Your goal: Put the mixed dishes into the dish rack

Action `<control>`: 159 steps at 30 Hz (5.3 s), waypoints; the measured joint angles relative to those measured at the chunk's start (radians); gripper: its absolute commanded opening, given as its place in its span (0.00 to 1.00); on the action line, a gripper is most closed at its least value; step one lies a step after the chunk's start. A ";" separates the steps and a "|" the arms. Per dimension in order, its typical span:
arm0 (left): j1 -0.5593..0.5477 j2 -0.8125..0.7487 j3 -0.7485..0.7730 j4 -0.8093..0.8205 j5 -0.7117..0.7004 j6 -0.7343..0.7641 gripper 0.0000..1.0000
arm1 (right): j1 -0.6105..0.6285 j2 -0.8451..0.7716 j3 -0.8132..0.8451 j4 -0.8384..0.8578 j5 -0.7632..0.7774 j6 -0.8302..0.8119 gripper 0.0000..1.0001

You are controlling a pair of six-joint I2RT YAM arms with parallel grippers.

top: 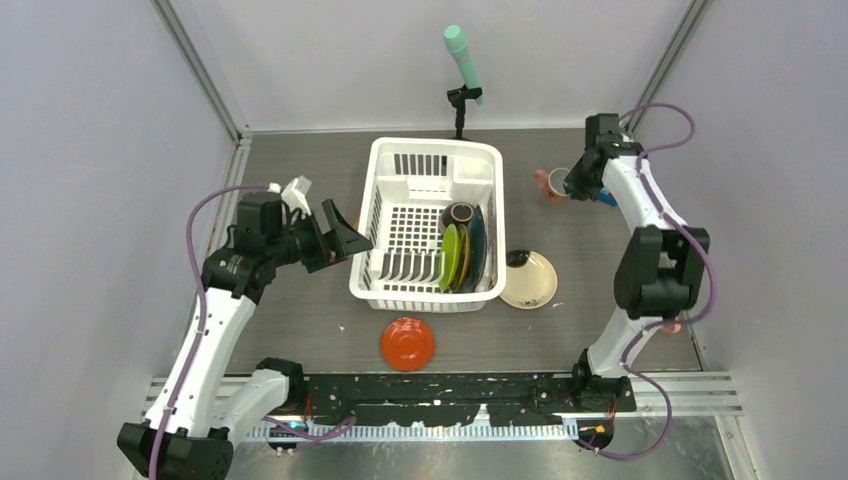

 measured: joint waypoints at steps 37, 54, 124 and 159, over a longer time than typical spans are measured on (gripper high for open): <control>-0.433 0.267 -0.055 1.169 0.072 -1.035 0.77 | 0.334 -0.581 -0.352 0.741 -0.915 -0.209 0.00; -0.467 0.328 -0.072 1.192 0.035 -1.089 0.50 | 0.367 -0.612 -0.375 0.756 -0.937 -0.303 0.00; -0.428 1.249 0.772 0.330 -0.759 0.393 0.00 | 0.253 -0.791 -0.542 0.762 -0.298 -0.269 0.90; -0.372 1.346 0.881 0.352 -0.660 0.548 0.51 | 0.245 -0.777 -0.544 0.763 -0.338 -0.268 0.90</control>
